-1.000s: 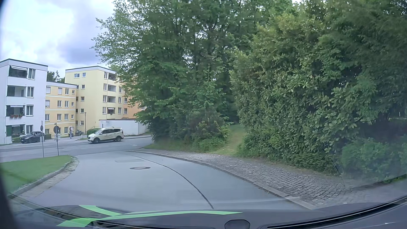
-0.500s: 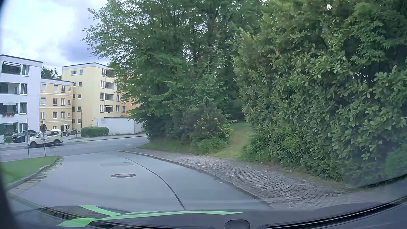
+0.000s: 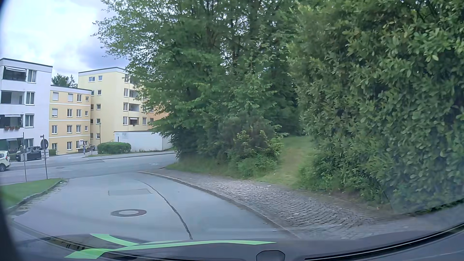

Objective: Follow the waypoints while adhering to traffic rules and regulations

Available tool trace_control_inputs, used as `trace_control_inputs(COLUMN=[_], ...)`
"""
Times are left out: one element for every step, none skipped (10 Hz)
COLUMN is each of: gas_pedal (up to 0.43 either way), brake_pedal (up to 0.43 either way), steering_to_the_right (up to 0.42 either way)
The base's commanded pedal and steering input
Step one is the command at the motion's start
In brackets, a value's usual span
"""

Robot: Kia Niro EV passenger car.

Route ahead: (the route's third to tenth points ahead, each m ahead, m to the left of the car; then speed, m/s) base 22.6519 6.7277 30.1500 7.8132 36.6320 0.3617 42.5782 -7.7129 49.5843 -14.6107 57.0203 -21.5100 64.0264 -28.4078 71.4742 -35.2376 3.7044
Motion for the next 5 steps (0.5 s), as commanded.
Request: trace_control_inputs(gas_pedal=[0.0, 0.0, 0.0, 0.0, 0.0], brake_pedal=[0.201, 0.201, 0.201, 0.201, 0.201], steering_to_the_right=[-0.191, -0.193, -0.194, -0.195, -0.198])
